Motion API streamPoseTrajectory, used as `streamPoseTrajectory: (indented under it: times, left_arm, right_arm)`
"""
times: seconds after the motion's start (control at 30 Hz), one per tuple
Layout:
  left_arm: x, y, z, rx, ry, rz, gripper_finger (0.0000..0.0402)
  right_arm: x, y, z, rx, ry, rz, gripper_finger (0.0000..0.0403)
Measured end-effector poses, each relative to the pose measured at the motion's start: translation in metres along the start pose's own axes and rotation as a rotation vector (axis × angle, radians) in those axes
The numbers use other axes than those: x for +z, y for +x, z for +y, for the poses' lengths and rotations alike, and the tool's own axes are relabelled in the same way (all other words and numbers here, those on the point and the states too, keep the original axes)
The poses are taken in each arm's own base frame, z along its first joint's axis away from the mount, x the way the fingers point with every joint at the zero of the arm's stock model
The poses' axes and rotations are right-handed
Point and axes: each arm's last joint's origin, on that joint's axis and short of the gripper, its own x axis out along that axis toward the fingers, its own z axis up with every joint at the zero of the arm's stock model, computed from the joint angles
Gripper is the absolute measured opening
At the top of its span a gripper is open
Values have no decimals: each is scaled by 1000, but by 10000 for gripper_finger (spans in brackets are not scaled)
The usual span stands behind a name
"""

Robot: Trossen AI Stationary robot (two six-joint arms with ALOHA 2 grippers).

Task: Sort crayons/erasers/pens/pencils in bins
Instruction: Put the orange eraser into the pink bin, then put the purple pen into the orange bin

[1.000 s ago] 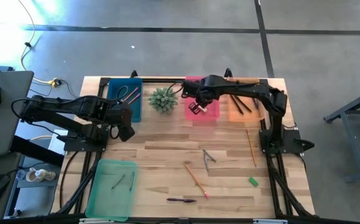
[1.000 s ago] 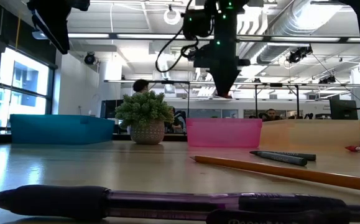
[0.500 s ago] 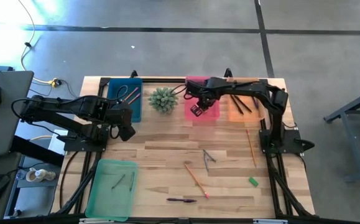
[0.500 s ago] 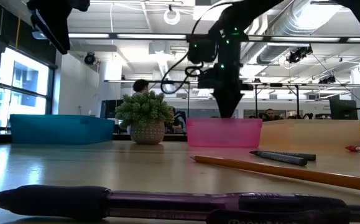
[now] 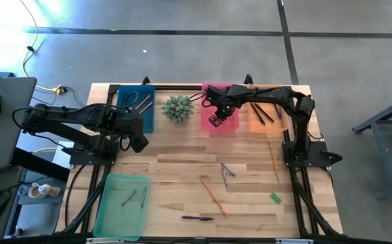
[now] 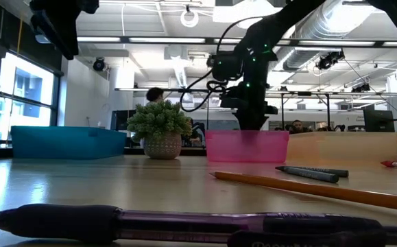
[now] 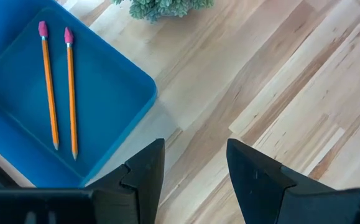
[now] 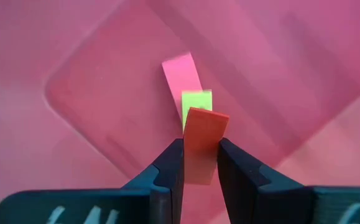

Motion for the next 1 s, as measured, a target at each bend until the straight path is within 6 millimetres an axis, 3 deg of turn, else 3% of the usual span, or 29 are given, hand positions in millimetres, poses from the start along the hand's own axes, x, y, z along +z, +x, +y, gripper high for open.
streamPoseTrajectory:
  times: [0.67, 1.0]
  left_arm:
    - [3, 1, -3, -24, -129, -20, 163]
    - [3, 1, -3, -22, -126, -21, 163]
  right_arm:
    - [5, 1, -15, 94, -167, 17, 75]
    - [4, 1, -13, 95, -192, 16, 160]
